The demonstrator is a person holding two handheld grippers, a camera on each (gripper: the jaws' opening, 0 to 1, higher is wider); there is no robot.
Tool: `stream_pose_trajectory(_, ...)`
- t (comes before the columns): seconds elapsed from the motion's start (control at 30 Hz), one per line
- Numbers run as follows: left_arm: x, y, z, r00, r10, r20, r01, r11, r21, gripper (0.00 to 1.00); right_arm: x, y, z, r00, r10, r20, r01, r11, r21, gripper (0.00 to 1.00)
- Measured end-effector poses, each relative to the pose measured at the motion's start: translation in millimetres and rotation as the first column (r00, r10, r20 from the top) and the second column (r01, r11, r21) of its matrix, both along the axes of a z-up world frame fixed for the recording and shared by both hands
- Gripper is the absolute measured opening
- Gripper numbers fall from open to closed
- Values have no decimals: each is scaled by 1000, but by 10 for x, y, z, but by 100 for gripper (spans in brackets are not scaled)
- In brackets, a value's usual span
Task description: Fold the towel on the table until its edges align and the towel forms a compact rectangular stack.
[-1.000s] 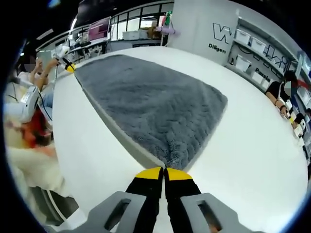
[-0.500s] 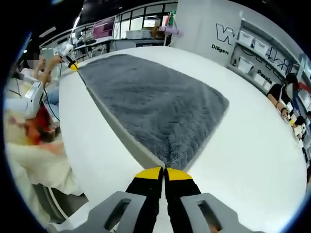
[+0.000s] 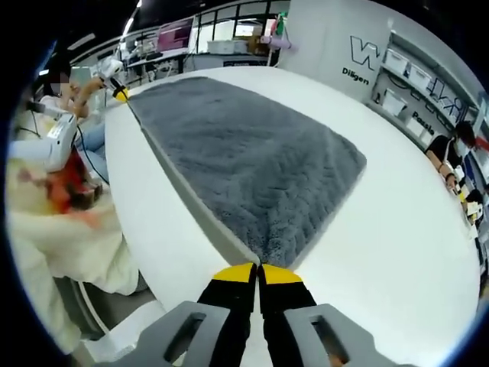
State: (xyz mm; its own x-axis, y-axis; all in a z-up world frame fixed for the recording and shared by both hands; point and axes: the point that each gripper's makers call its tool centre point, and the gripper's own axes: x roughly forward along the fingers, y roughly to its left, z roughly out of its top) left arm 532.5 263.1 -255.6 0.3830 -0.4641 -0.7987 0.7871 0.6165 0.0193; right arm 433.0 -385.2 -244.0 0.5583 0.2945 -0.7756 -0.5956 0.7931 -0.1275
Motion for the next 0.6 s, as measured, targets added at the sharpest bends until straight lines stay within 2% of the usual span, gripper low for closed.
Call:
stream_pose_trajectory(0.37, -170, 4, -13, 1000, -3, -15, 3, 1000, -2, 3, -148, -4, -8, 1000, 5, -9, -5, 1000, 5, 0)
stream_pose_trajectory(0.6, -294, 10, -13, 999, -18, -32, 18, 1000, 20, 3, -244, 11, -38, 1000, 5, -11, -5, 1000, 4, 0)
